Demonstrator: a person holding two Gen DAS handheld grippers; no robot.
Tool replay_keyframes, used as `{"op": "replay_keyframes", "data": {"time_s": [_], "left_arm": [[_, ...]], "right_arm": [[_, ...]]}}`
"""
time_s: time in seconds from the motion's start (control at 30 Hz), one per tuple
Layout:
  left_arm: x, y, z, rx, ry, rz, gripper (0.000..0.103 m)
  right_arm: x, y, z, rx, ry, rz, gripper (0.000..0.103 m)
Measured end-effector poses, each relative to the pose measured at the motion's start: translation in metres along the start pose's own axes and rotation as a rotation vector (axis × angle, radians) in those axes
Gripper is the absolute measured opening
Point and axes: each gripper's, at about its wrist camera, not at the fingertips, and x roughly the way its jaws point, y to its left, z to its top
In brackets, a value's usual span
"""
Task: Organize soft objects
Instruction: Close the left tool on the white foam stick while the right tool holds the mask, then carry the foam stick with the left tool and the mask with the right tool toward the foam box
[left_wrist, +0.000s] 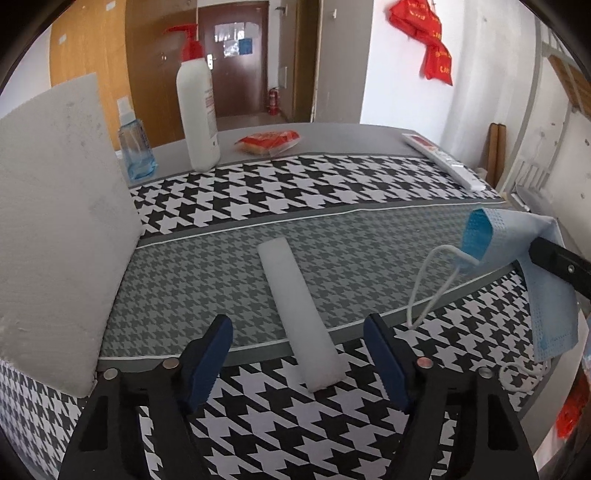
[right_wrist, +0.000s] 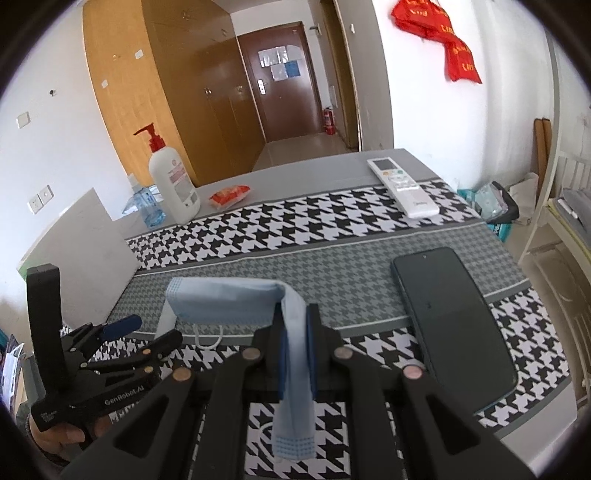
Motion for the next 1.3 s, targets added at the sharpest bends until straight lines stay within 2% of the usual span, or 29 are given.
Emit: {"op": "replay_keyframes", "data": {"time_s": [0.23, 0.47, 0.57, 0.63, 0.97, 1.3], "left_arm": [[0.005, -0.002, 0.001, 0.001, 0.021, 0.002, 0.059], [0.009, -0.004, 0.004, -0.001, 0.024, 0.013, 0.051], [0.009, -0.007, 0.004, 0.005, 0.022, 0.024, 0.042], [0.009, -0.008, 0.004, 0.009, 0.020, 0.023, 0.029], [0.006, -0.007, 0.004, 0.000, 0.005, 0.022, 0.017], [-0.007, -0.006, 0.002, 0.036, -0.036, 0.022, 0.017]], "right_arm": [[-0.002, 0.003, -0.001, -0.008, -0.008, 0.013, 0.012], [-0.003, 0.003, -0.003, -0.006, -0.009, 0.019, 0.012], [-0.004, 0.001, -0.003, 0.003, -0.007, 0.023, 0.012], [-0.005, -0.001, -0.004, 0.009, -0.008, 0.023, 0.013], [-0.008, -0.001, -0.006, 0.010, -0.017, 0.027, 0.012], [-0.011, 0.005, -0.004, -0.001, -0.027, 0.029, 0.012]]}}
